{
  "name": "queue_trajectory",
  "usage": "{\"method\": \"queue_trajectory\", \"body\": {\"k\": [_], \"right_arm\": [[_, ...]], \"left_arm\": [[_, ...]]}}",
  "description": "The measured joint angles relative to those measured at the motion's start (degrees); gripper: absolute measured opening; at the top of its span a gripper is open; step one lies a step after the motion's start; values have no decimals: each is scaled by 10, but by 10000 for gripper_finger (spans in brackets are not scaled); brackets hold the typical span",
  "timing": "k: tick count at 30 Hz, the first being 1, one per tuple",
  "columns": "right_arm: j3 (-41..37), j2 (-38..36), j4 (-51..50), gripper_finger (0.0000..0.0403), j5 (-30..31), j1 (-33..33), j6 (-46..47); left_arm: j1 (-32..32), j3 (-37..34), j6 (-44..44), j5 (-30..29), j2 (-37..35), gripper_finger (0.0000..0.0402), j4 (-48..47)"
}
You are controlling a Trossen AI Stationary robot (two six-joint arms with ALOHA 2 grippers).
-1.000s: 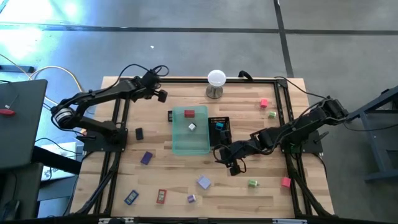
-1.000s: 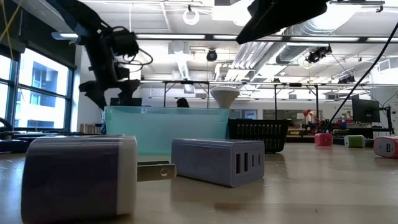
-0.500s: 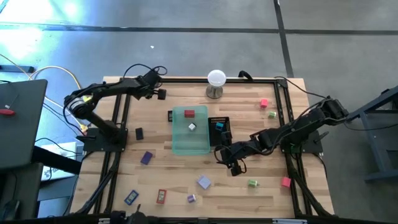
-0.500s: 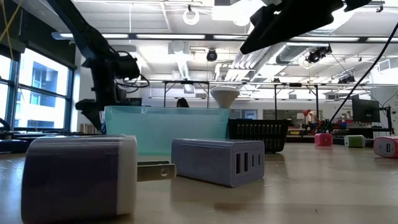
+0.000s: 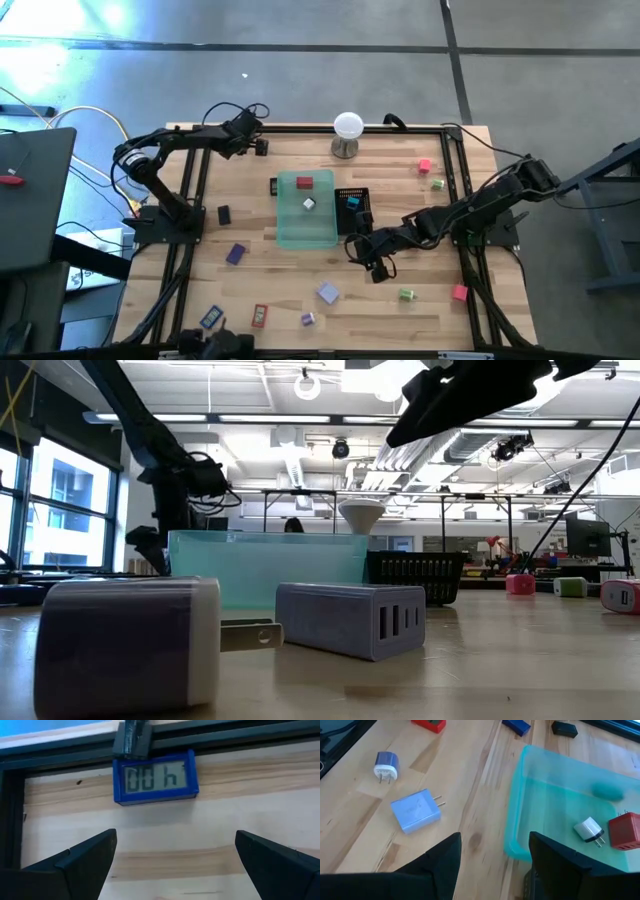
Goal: Pick & Place Office items
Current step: Put the violet digital clock into the black bin
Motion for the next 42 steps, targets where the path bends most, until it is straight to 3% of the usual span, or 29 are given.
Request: {"method": "queue_trajectory", "body": {"k": [4, 12, 23, 30, 42], "right_arm": [[0, 0, 2, 222, 1, 0, 0], [0, 0, 11, 222, 1, 0, 0], [0, 0, 16, 222, -2, 0, 1], [0, 0, 21, 222, -2, 0, 0], [0, 0, 27, 222, -2, -3, -8]], "left_arm": [[11, 0, -7, 2, 0, 396, 5], [31, 0, -16, 61, 0, 396, 25], [51, 0, -35, 72, 0, 396, 50], [81, 0, -9, 146, 23, 396, 74], [89, 1, 10, 131, 33, 396, 85]]}}
